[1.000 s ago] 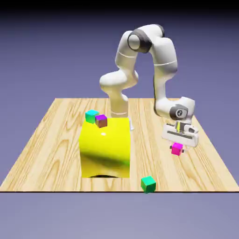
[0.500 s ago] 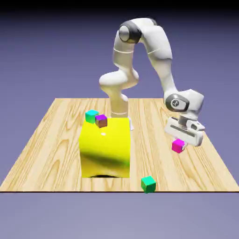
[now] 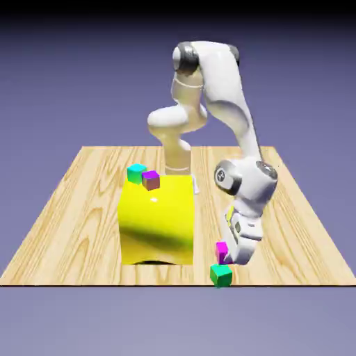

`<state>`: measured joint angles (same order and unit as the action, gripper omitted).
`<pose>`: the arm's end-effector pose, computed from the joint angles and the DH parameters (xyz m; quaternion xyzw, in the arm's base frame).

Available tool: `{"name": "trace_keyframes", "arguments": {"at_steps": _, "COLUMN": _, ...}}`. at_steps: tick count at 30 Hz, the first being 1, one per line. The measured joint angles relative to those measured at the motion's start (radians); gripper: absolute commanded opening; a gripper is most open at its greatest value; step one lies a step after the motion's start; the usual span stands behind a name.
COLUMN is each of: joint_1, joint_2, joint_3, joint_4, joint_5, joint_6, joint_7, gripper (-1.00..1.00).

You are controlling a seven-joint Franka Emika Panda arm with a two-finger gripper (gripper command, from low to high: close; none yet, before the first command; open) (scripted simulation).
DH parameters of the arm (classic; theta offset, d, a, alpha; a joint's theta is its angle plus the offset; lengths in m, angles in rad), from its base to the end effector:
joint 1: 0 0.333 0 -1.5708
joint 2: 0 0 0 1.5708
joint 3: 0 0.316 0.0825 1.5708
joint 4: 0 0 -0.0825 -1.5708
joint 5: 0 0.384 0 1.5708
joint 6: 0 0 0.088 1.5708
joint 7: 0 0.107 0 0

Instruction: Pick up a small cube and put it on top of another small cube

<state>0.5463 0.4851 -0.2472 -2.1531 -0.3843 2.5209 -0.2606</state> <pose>0.5299 0.1633 0.1683 0.8855 0.4325 -0.0552 0.1605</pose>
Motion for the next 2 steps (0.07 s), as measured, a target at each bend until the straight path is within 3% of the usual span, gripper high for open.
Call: {"name": "trace_keyframes", "arguments": {"at_steps": 2, "joint_1": 0.007, "joint_2": -0.036, "joint_3": 0.003, "joint_4": 0.001, "joint_5": 0.004, "joint_6": -0.038, "joint_7": -0.005, "gripper": 1.00}}
